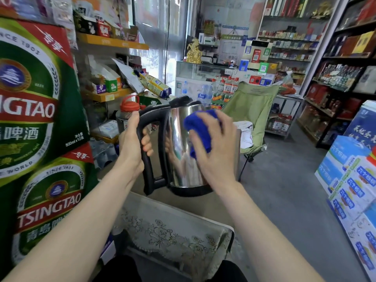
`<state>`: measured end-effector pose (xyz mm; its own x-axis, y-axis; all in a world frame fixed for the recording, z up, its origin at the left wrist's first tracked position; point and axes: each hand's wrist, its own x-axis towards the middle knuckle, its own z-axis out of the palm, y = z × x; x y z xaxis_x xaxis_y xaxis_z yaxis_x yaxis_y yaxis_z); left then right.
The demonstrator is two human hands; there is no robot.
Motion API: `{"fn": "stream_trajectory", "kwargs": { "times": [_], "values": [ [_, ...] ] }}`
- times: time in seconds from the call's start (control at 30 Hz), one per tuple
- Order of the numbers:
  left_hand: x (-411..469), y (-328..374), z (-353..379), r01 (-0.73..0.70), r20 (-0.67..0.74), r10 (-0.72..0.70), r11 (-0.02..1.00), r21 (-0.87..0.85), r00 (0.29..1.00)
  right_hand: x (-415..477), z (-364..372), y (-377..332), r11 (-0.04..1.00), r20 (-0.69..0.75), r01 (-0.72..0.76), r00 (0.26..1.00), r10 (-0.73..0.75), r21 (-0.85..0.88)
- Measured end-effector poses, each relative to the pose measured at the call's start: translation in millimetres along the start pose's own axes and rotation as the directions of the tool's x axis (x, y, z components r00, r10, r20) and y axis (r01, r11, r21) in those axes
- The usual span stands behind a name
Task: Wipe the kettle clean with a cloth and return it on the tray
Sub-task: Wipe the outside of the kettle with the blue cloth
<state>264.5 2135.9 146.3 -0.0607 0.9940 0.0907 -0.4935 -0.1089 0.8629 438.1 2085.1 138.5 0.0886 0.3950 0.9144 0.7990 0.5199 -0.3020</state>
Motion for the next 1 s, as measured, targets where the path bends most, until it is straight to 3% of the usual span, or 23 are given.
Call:
{"fn": "stream_trajectory", "kwargs": {
  "times": [0.1, 0.17, 0.2, 0.27, 0.37, 0.43, 0.5, 0.57, 0.63, 0.67, 0.77, 0.8, 0.87, 0.93, 1.0],
  "values": [
    [5.6, -0.5, -3.9, -0.006, -0.016, 0.006, 1.000, 0.018, 1.000, -25.2, 8.9, 6.7, 0.931, 0.179, 0.360, 0.922, -0.343, -0.067],
    [6.0, -4.3, -8.1, 0.007, -0.018, -0.006, 1.000, 0.022, 1.000, -26.2, 9.4, 15.6, 0.906, 0.252, 0.418, 0.886, -0.390, -0.068],
    [5.0, -5.8, -9.3, 0.028, -0.016, -0.028, 1.000, 0.008, 0.999, -21.3, 8.2, 17.4, 0.937, 0.236, 0.346, 0.916, -0.325, -0.051],
    [1.9, -6.1, -9.3, 0.081, -0.001, -0.081, 0.996, -0.034, 0.997, -4.4, 6.7, 20.1, 0.999, 0.117, -0.001, 0.993, -0.004, 0.040],
    [1.4, -2.9, -3.6, 0.112, 0.005, -0.112, 0.992, -0.065, 0.994, 29.0, 2.7, 29.0, 0.864, 0.076, -0.429, 0.902, 0.425, 0.265],
    [3.0, -1.8, 1.6, 0.105, -0.037, -0.107, 0.993, -0.058, 0.994, 36.4, 3.1, 29.2, 0.845, 0.106, -0.488, 0.873, 0.476, 0.220],
    [4.9, -2.2, 7.0, 0.109, -0.071, -0.113, 0.992, -0.067, 0.991, 28.7, 6.9, 19.1, 0.945, 0.114, -0.320, 0.943, 0.312, 0.070],
    [6.7, -0.9, 11.0, 0.124, -0.081, -0.132, 0.988, -0.097, 0.988, 11.5, 14.3, 9.5, 0.999, 0.201, 0.003, 0.980, 0.006, -0.046],
    [9.3, 2.6, 12.5, 0.132, -0.080, -0.142, 0.984, -0.123, 0.987, -9.4, 20.3, 9.4, 0.923, 0.318, 0.371, 0.892, -0.322, -0.106],
    [11.1, 4.5, 11.7, 0.128, -0.086, -0.139, 0.985, -0.118, 0.987, -18.5, 19.5, 12.4, 0.868, 0.367, 0.485, 0.830, -0.420, -0.103],
    [15.6, 5.4, 2.7, 0.118, -0.117, -0.127, 0.989, -0.084, 0.985, -34.7, 9.2, 30.6, 0.785, 0.416, 0.617, 0.732, -0.540, -0.065],
    [15.8, 4.3, -1.1, 0.121, -0.123, -0.132, 0.988, -0.094, 0.984, -37.0, 6.5, 35.0, 0.804, 0.405, 0.591, 0.750, -0.524, -0.055],
    [15.6, 1.9, -6.3, 0.133, -0.125, -0.152, 0.980, -0.149, 0.980, -31.2, 5.6, 38.1, 0.913, 0.320, 0.403, 0.874, -0.365, -0.058],
    [15.2, 1.6, -8.4, 0.138, -0.125, -0.166, 0.970, -0.200, 0.978, -16.7, 4.7, 36.2, 1.000, 0.169, 0.000, 0.986, 0.005, -0.030],
    [16.3, 2.8, -9.3, 0.127, -0.131, -0.160, 0.965, -0.230, 0.978, -7.4, 5.9, 31.0, 0.936, 0.064, -0.345, 0.938, 0.342, 0.061]
  ]
}}
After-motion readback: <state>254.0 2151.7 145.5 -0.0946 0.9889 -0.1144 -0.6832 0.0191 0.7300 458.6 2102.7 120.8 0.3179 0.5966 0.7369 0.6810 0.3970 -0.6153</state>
